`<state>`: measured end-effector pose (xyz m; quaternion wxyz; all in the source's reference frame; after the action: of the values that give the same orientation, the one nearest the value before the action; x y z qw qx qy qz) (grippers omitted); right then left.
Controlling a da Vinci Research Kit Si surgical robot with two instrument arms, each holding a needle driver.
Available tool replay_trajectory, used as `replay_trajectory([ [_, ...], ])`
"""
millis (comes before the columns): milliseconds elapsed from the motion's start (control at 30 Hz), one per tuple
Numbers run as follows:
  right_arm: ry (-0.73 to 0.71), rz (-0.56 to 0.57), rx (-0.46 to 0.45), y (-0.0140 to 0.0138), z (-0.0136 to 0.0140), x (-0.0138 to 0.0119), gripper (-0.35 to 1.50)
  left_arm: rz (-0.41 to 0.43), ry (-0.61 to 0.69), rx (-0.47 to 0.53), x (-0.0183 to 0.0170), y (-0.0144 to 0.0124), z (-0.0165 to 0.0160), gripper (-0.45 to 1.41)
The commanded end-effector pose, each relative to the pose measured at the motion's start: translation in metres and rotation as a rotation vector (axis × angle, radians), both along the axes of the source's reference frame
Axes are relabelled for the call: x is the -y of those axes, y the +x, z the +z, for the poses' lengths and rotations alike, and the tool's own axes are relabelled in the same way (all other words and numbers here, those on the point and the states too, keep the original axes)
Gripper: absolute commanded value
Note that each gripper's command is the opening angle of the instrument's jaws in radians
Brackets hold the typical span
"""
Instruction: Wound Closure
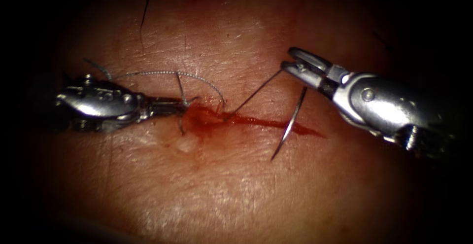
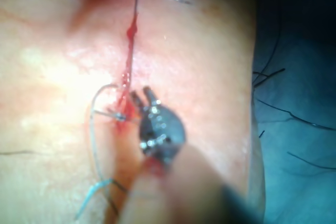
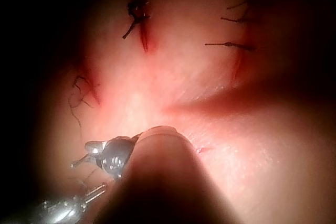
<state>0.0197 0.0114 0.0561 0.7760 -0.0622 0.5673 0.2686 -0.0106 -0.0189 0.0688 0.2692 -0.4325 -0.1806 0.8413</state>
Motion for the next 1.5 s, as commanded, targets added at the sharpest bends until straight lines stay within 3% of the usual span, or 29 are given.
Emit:
replay_trajectory([
  [33, 0.007, -0.008, -0.006, 0.0009, 0.0000, 0.0001, -0.35, -0.009, 0.001, 0.005, 0.0007, -0.0004, 0.0006, 0.72],
  [100, 0.017, -0.013, -0.002, 0.0009, -0.0006, -0.0002, -0.35, -0.034, -0.013, 0.026, 0.0005, -0.0016, 0.0009, 0.94],
  [233, 0.022, -0.014, -0.005, 0.0009, -0.0008, -0.0007, -0.35, -0.042, -0.020, 0.020, 0.0008, -0.0031, 0.0015, 1.21],
  [433, 0.023, -0.024, -0.012, 0.0013, -0.0009, -0.0006, -0.35, -0.026, -0.044, 0.030, 0.0023, -0.0056, 0.0035, 1.23],
  [600, 0.022, -0.029, -0.017, 0.0014, -0.0013, -0.0003, -0.35, -0.007, -0.092, 0.032, 0.0021, -0.0069, 0.0049, 1.13],
  [700, 0.022, -0.031, -0.020, 0.0016, -0.0014, -0.0002, -0.35, -0.003, -0.100, 0.040, 0.0015, -0.0069, 0.0055, 1.03],
  [767, 0.022, -0.033, -0.022, 0.0017, -0.0015, -0.0001, -0.35, -0.006, -0.113, 0.052, 0.0012, -0.0069, 0.0059, 0.72],
  [800, 0.022, -0.033, -0.022, 0.0018, -0.0015, -0.0001, -0.35, -0.001, -0.119, 0.053, 0.0013, -0.0068, 0.0061, 0.46],
  [867, 0.022, -0.033, -0.022, 0.0017, -0.0015, -0.0001, -0.35, 0.029, -0.157, 0.057, 0.0017, -0.0067, 0.0063, -0.40],
  [1033, 0.019, -0.039, -0.014, 0.0017, -0.0005, 0.0002, -0.35, 0.078, -0.213, 0.064, 0.0016, -0.0053, 0.0045, -0.45],
  [1267, 0.012, -0.061, -0.005, 0.0027, 0.0018, 0.0010, -0.35, 0.056, -0.247, 0.042, -0.0018, -0.0025, 0.0015, -0.45],
  [1500, 0.003, -0.085, -0.003, 0.0039, 0.0035, 0.0021, -0.35, 0.042, -0.261, 0.041, -0.0044, -0.0022, 0.0027, -0.45],
])
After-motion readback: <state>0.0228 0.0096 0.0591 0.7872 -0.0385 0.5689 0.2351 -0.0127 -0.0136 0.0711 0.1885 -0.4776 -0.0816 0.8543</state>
